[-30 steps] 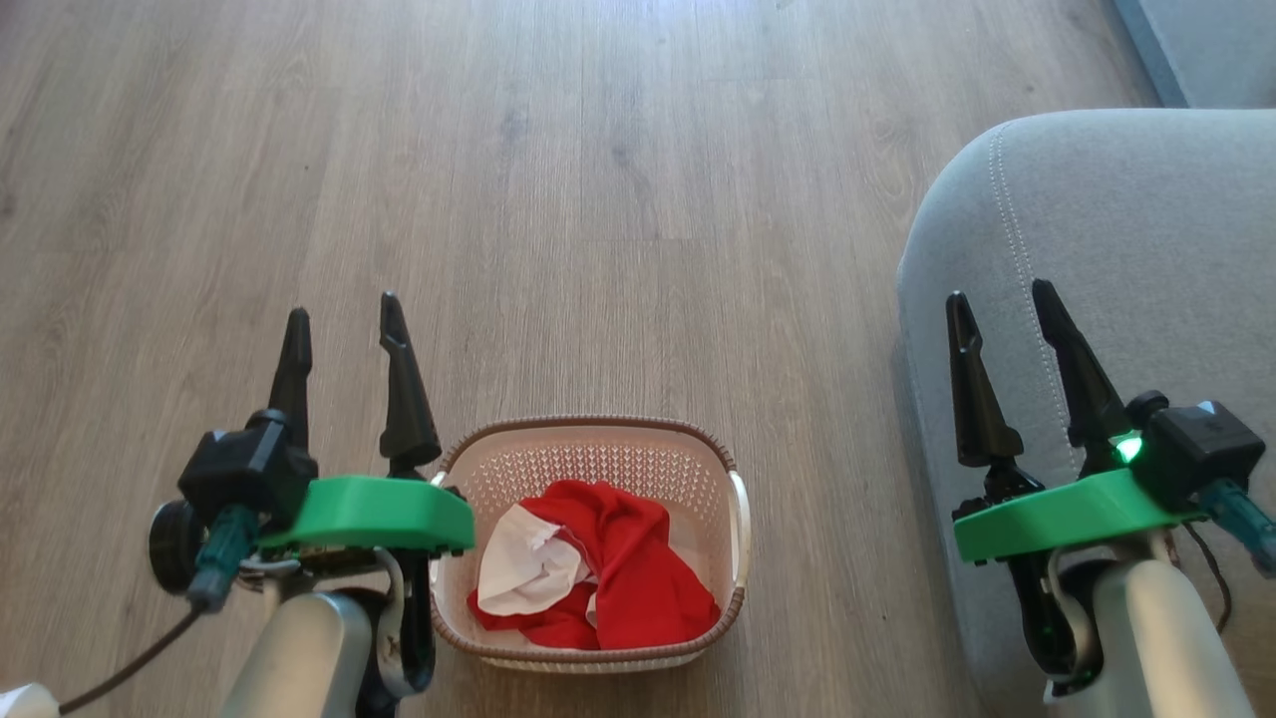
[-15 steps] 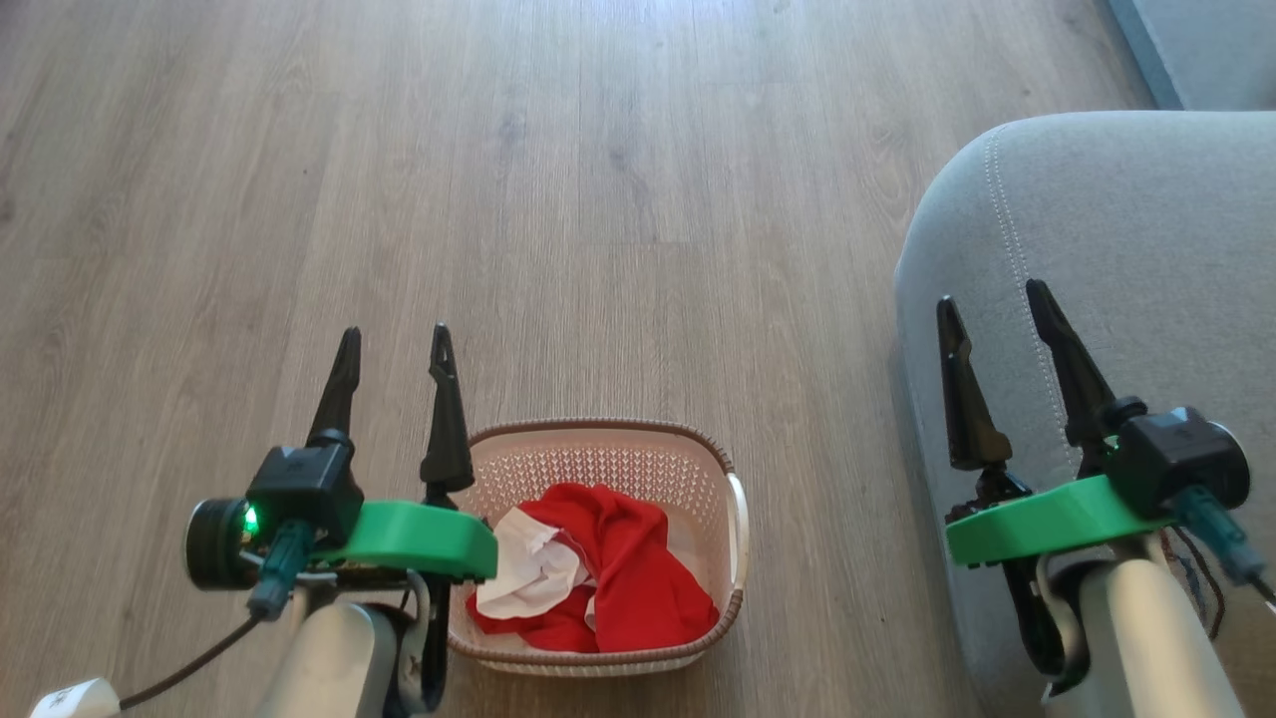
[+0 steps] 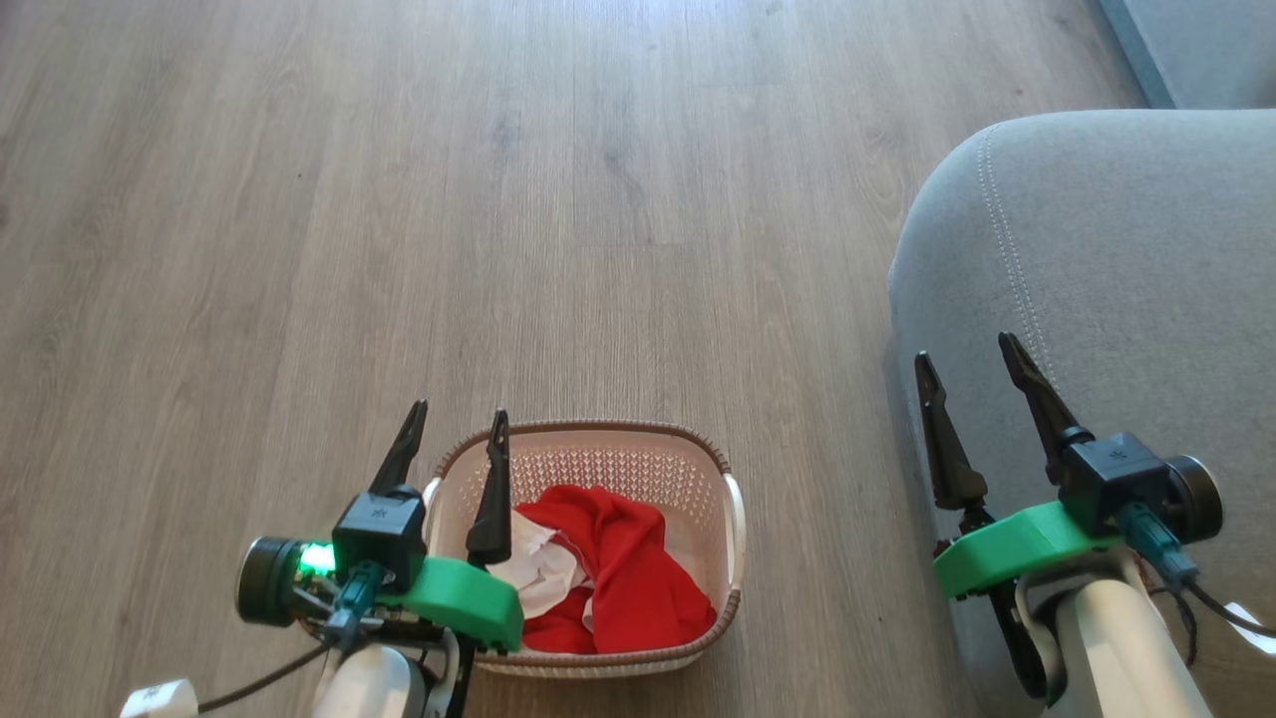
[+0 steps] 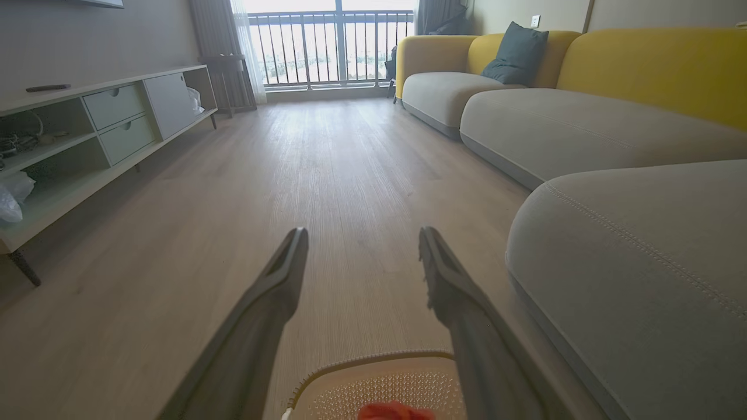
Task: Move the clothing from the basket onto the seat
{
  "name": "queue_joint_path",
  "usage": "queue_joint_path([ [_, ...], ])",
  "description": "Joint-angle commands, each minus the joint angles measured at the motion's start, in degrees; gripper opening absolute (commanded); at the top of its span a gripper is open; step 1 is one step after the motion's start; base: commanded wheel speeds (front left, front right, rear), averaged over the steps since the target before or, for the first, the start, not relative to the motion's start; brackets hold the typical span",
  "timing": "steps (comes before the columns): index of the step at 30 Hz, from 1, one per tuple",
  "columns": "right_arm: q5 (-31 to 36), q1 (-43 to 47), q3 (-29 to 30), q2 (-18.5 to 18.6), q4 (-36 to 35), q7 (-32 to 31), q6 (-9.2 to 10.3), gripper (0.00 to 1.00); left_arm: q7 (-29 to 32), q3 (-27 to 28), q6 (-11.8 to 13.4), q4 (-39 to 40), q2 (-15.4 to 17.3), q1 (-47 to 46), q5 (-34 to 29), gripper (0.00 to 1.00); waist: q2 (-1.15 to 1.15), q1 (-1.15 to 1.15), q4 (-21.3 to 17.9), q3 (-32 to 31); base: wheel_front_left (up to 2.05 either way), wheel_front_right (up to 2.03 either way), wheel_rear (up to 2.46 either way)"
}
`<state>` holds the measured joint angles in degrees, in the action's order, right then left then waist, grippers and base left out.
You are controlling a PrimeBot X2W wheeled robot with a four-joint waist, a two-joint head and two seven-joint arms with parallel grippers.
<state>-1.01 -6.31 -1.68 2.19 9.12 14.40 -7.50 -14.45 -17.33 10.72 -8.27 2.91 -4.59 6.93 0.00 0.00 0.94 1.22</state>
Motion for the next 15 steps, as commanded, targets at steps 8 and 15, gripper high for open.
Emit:
queue_joint_path([
  [8, 0.13, -1.68, -1.35, 0.69, -1.00, 0.60, 0.01, 1.00, -0.55, 1.73, 0.25, 1.02, -0.02, -2.55, 1.26, 1.00, 0.00, 0.00, 0.15, 0.27, 0.00, 0.00, 0.00],
  [15, 0.20, -1.98, -1.55, 0.69, -0.94, 0.60, 0.01, 1.00, -0.55, 1.79, -0.06, 0.55, -0.02, -2.77, 1.83, 1.00, 0.00, 0.00, 0.06, 0.85, 0.00, 0.00, 0.00],
])
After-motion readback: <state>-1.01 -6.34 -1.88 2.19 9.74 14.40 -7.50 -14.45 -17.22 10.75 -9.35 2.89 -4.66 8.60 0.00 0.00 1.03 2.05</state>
